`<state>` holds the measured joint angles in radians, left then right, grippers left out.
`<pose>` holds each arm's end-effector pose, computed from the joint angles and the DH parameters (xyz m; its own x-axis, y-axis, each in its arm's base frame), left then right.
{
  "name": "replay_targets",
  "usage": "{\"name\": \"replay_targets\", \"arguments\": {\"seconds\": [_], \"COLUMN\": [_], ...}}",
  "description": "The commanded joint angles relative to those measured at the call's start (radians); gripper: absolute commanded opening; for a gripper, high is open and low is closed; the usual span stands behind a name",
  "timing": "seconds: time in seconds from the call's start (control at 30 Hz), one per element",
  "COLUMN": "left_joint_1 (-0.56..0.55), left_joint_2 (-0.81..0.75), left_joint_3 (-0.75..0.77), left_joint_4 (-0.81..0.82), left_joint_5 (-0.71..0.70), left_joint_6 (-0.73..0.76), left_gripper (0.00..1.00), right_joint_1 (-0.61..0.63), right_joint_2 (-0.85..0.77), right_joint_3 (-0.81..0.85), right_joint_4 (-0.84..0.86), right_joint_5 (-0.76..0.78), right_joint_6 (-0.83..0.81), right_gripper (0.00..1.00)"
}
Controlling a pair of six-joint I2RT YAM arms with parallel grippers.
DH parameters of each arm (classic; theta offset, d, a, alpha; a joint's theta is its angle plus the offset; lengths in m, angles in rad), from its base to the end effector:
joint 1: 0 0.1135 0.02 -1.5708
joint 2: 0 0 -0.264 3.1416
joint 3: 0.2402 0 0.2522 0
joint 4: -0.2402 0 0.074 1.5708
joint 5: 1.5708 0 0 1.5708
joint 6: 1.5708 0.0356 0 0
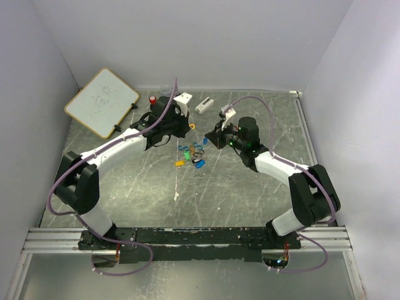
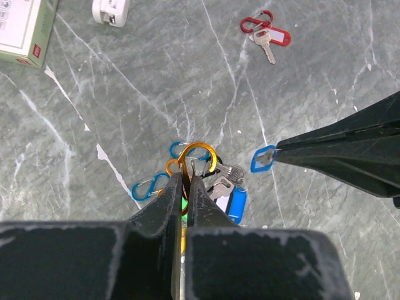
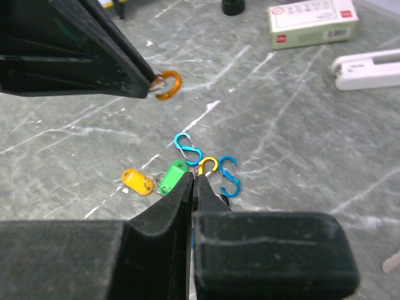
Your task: Put the keys on the keyring
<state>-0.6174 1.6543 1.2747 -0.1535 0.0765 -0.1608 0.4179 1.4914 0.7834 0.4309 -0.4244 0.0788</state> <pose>0.3132 -0.2257 0.2859 -0.5100 0.1664 -0.8439 0.5564 0.8120 -0.1762 0.2925 0.1459 0.2338 -0.3069 -0.0578 -0.9500 -0.7099 0.6788 0.1880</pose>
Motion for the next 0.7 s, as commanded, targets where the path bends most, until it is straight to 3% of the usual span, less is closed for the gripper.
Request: {"name": "replay_targets", "arguments": {"seconds": [0.0,0.67], "left_joint_1": [-0.015,-0.068], "left_joint_2": [0.022,0.092], "left_joint_3": [0.029,0.113], "left_joint_4": [-0.009,-0.075], "left_joint_5": [0.041,0.029], "left_joint_6": [0.019,0.042], "left_gripper": [0.07,0.07], "right_joint_1": [-0.005,-0.004], "right_joint_2": [0.037,0.076], "right_joint_3": [-0.006,0.048], "right_joint_4": [0.131,0.138], "right_joint_5": [-0.124,-0.168], "right_joint_6": [-0.010,0.016], "right_gripper": [0.00,0.00]}}
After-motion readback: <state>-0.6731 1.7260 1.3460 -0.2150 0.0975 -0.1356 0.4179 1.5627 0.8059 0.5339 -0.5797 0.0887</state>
